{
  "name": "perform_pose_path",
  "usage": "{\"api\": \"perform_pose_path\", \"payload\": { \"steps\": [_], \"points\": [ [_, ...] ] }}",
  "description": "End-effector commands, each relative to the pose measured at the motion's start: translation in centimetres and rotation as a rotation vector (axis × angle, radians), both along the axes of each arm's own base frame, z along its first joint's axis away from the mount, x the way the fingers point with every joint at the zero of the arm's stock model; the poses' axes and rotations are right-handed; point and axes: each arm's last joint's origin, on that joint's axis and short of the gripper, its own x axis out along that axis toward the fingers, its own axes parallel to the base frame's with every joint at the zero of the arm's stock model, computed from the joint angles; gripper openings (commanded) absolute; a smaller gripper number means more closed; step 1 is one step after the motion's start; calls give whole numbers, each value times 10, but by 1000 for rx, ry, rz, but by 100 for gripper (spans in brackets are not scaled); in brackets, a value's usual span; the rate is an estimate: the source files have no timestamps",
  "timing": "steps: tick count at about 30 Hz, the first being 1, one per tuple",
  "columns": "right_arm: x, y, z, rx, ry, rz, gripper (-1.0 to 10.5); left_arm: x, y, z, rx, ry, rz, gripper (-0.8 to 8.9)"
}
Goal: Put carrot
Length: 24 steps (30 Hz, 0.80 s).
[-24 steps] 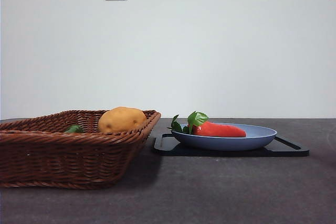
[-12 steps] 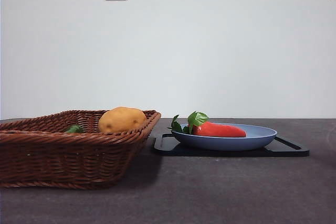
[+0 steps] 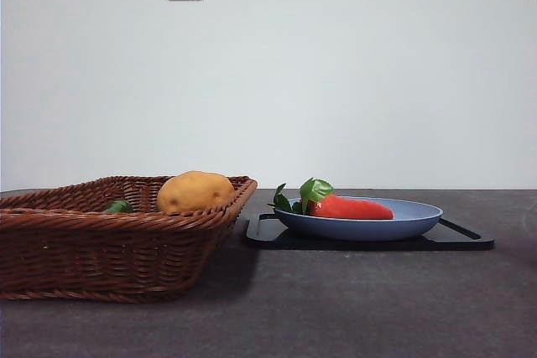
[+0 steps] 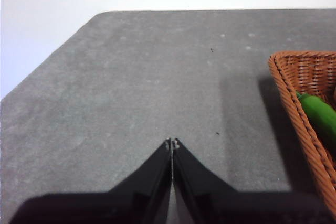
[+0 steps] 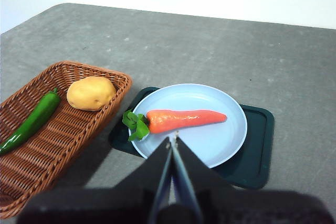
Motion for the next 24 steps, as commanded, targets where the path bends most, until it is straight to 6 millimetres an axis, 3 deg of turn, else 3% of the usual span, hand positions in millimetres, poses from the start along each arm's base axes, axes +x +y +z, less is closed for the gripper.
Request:
{"api": "perform_pose_path", "payload": {
  "steps": [1,12,24],
  "points": [
    [0,1,3,20,-12,0,11,0,0,-3,-6,1,4,8],
    [0,1,3,20,-12,0,11,2,0,-23,-31,55,8,8],
    [0,1,4,20,-12,0,11,-2,0,-12,-25,-77,10,8]
  ]
}}
